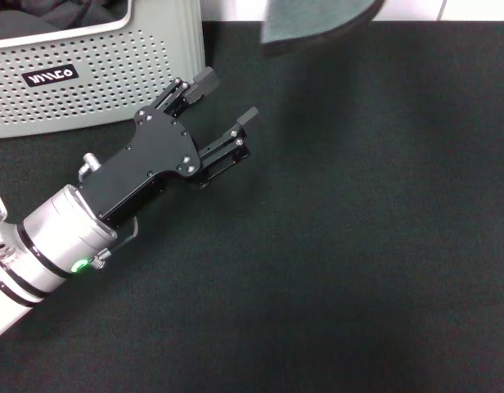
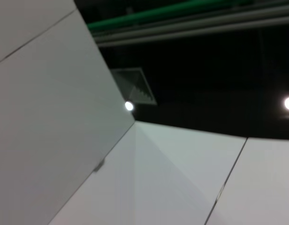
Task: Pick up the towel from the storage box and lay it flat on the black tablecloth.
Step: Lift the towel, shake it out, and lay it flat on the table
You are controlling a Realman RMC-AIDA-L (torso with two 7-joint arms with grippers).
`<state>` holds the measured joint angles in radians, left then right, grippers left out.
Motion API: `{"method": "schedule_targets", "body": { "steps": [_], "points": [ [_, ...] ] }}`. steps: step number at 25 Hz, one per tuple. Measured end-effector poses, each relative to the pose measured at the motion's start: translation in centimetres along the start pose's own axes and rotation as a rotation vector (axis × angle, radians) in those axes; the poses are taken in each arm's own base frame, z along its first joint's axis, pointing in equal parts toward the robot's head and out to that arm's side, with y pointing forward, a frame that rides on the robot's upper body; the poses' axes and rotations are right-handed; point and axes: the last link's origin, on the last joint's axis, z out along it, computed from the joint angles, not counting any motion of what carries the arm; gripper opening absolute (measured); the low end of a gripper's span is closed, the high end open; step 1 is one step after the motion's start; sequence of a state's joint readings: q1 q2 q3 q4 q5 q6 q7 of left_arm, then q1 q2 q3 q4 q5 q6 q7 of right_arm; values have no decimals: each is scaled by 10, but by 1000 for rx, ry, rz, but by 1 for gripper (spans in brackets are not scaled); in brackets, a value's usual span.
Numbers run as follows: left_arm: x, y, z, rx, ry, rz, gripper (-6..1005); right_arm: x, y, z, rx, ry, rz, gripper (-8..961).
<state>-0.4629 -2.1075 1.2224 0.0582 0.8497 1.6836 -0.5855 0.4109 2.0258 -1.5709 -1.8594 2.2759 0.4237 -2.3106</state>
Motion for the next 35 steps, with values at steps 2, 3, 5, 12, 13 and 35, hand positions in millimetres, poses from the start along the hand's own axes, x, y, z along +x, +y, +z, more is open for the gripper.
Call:
{"method": "schedule_targets", "body": {
  "steps": [2, 3, 5, 12, 13, 35],
  "points": [
    [0, 0, 0, -2, 2, 0, 827, -9, -1, 3, 9, -19, -1, 6],
    [0, 1, 0, -3, 3, -1, 827, -12, -2, 4, 11, -27, 4, 6],
    [2, 1, 1, -12, 12, 0, 827, -16, -2, 4, 12, -38, 10, 6],
    [15, 1, 9, -41, 91, 15, 826, -27, 1, 10, 14, -68, 31, 6],
    [17, 0, 10, -36, 104, 17, 826, -28, 1, 11, 14, -73, 37, 6],
    [36, -8, 8, 7, 238, -47, 817, -33, 1, 20, 26, -99, 93, 7]
  ]
}}
